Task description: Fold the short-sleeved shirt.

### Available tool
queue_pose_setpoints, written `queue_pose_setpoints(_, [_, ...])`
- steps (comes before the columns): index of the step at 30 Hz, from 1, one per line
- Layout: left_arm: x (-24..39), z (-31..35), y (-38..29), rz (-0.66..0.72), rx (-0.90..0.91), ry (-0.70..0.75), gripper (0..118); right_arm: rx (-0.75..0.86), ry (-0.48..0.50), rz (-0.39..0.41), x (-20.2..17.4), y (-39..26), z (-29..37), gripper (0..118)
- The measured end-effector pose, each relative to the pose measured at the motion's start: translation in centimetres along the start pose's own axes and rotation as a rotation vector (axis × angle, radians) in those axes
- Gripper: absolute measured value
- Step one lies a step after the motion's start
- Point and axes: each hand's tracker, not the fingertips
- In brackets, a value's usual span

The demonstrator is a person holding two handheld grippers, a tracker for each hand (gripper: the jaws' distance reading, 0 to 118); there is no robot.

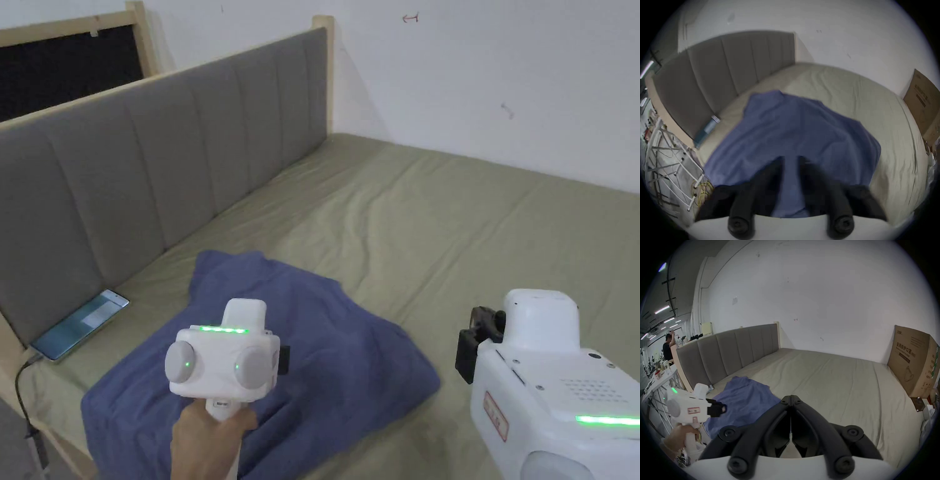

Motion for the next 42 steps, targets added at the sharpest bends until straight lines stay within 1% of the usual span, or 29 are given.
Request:
queue_pose_setpoints(1, [0.3,-0.8,-0.1,0.0,-0.052,-0.008,100,-0.015,-0.007,-0.003,0.1,-0.2,-0.4,0])
queue_pose_setpoints(2, [0.5,-1.7,-0.2,-0.012,-0.09,-0.046,114,-0.027,-0.013,-0.009,0.2,-0.3,-0.8,0])
queue_pose_setpoints(3, [0.7,-2.4,-0.4,-0.01,-0.097,-0.072,114,-0.039,-0.015,-0.016,0.4,-0.4,-1.0,0])
queue_pose_setpoints(6, [1.4,-3.4,-0.7,0.006,-0.135,-0.079,113,-0.066,-0.021,-0.033,0.5,-0.8,-1.7,0])
queue_pose_setpoints(8, [1.9,-4.5,-1.1,0.006,-0.159,-0.104,113,-0.083,-0.029,-0.029,0.7,-1.1,-2.1,0])
queue_pose_setpoints(10, [2.5,-6.0,-1.7,-0.024,-0.237,-0.106,112,-0.096,-0.034,-0.024,0.6,-1.4,-2.4,0])
queue_pose_setpoints(11, [2.9,-7.0,-2.2,-0.029,-0.29,-0.127,102,-0.104,-0.033,-0.024,0.7,-1.4,-2.6,0])
queue_pose_setpoints(12, [3.3,-7.2,-2.5,-0.074,-0.268,-0.054,102,-0.111,-0.03,-0.028,0.7,-1.6,-2.7,0])
queue_pose_setpoints(13, [3.8,-6.8,-2.3,-0.087,-0.227,-0.064,102,-0.119,-0.027,-0.035,0.7,-1.7,-2.8,0])
queue_pose_setpoints(14, [3.8,-6.6,-1.9,-0.075,-0.249,-0.066,97,-0.128,-0.025,-0.042,0.8,-1.7,-2.9,0])
queue_pose_setpoints(15, [3.6,-6.2,-1.5,-0.07,-0.245,-0.084,83,-0.135,-0.024,-0.049,0.9,-1.8,-3.0,0])
queue_pose_setpoints(16, [3.5,-5.7,-1.2,-0.063,-0.228,-0.093,60,-0.14,-0.024,-0.055,1.0,-1.9,-3.1,0])
queue_pose_setpoints(17, [3.2,-5.0,-0.9,-0.043,-0.195,-0.061,14,-0.146,-0.026,-0.06,1.0,-1.9,-3.2,0])
queue_pose_setpoints(18, [2.8,-5.1,-0.7,-0.014,-0.197,-0.028,3,-0.153,-0.028,-0.065,1.1,-1.9,-3.2,0])
queue_pose_setpoints(20, [2.0,-6.1,-0.8,0.055,-0.257,-0.095,3,-0.156,-0.028,-0.081,1.4,-1.9,-3.1,0])
queue_pose_setpoints(25, [1.0,-5.1,0.4,0.093,-0.268,-0.129,3,-0.154,-0.048,-0.094,2.8,-1.9,-2.5,0])
queue_pose_setpoints(27, [0.4,-4.5,1.1,0.162,-0.265,-0.155,3,-0.153,-0.062,-0.125,3.8,-1.8,-2.2,0])
queue_pose_setpoints(28, [0.2,-4.0,1.6,0.162,-0.248,-0.171,3,-0.149,-0.066,-0.144,4.2,-1.8,-1.9,0])
queue_pose_setpoints(29, [0.3,-3.1,2.3,0.167,-0.233,-0.154,3,-0.146,-0.07,-0.155,4.7,-1.7,-1.6,0])
queue_pose_setpoints(30, [0.7,-2.2,3.1,0.138,-0.198,-0.124,3,-0.142,-0.079,-0.161,5.2,-1.7,-1.3,0])
queue_pose_setpoints(32, [1.8,-0.5,4.9,0.054,-0.142,-0.113,3,-0.127,-0.131,-0.168,6.1,-1.4,-0.8,0])
queue_pose_setpoints(33, [2.4,0.2,5.9,0.041,-0.127,-0.127,3,-0.123,-0.14,-0.177,6.7,-1.3,-0.4,0])
queue_pose_setpoints(35, [3.7,1.8,7.6,0.073,-0.087,-0.22,3,-0.098,-0.154,-0.228,8.1,-1.0,0.6,0])
queue_pose_setpoints(37, [5.9,3.1,9.1,0.063,-0.054,-0.303,3,-0.083,-0.173,-0.258,9.3,-0.7,1.6,0])
queue_pose_setpoints(39, [9.6,5.0,10.4,-0.036,-0.009,-0.323,3,-0.061,-0.216,-0.264,10.7,-0.5,2.9,0])
queue_pose_setpoints(40, [11.4,6.0,10.8,-0.064,0.011,-0.347,3,-0.053,-0.235,-0.264,11.3,-0.4,3.6,0])
queue_pose_setpoints(42, [15.7,8.1,11.4,-0.113,0.038,-0.457,3,-0.022,-0.29,-0.284,13.1,-0.1,5.3,0])
